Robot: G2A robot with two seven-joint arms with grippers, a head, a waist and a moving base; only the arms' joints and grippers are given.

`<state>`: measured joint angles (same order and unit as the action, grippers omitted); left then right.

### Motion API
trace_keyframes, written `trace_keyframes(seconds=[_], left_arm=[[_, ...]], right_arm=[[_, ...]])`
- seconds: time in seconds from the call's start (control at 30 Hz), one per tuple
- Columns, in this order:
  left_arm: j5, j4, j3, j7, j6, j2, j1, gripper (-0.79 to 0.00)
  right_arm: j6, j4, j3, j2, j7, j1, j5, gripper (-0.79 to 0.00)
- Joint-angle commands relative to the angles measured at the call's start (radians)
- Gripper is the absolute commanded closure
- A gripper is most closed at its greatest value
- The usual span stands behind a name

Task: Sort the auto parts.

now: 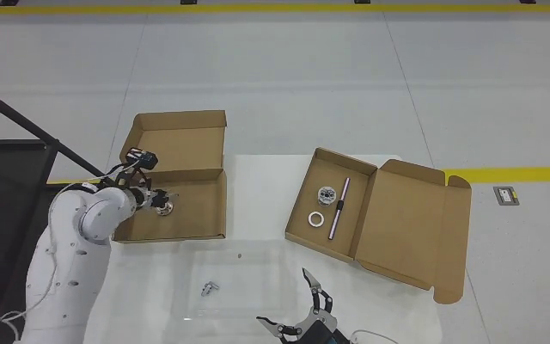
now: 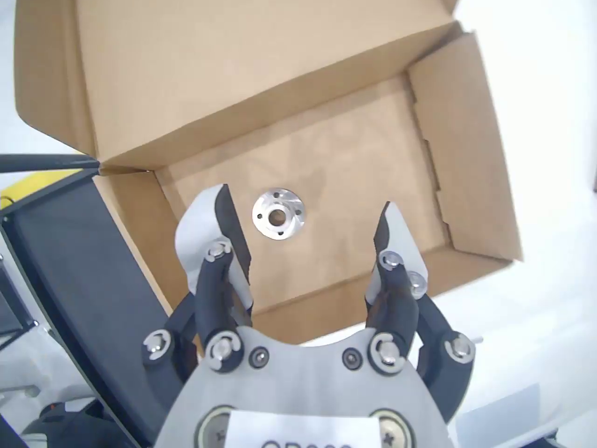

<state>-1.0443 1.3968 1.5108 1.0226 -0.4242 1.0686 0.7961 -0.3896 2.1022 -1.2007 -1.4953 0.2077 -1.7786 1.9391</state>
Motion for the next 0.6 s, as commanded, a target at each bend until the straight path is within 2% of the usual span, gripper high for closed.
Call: trace_keyframes(seconds=[0.0,0.13,0.2,0.23,0.27,0.43,0.57], left_arm=[[0.053,0.254,0.064,0.068,-0.033,-0.013,0.151,-0.576],[0.078,0.494,0.099,0.129,-0.116,-0.027,0.326,-0.591],[0.077,0.563,0.090,0.149,-0.199,-0.034,0.389,-0.680],[0.067,0.589,0.085,0.147,-0.226,-0.038,0.413,-0.763],[0.048,0.608,0.069,0.129,-0.244,-0.045,0.441,-0.785],[-0.078,0.662,-0.027,0.046,-0.327,-0.097,0.538,-0.785],[-0.144,0.673,-0.083,0.020,-0.353,-0.138,0.566,-0.785]], right_arm=[[0.000,0.000,0.000,0.000,0.000,0.000,0.000,-0.785],[0.000,0.000,0.000,0.000,0.000,0.000,0.000,-0.785],[0.000,0.000,0.000,0.000,0.000,0.000,0.000,-0.785],[0.000,0.000,0.000,0.000,0.000,0.000,0.000,-0.785],[0.000,0.000,0.000,0.000,0.000,0.000,0.000,-0.785],[0.000,0.000,0.000,0.000,0.000,0.000,0.000,-0.785],[0.000,0.000,0.000,0.000,0.000,0.000,0.000,-0.785]])
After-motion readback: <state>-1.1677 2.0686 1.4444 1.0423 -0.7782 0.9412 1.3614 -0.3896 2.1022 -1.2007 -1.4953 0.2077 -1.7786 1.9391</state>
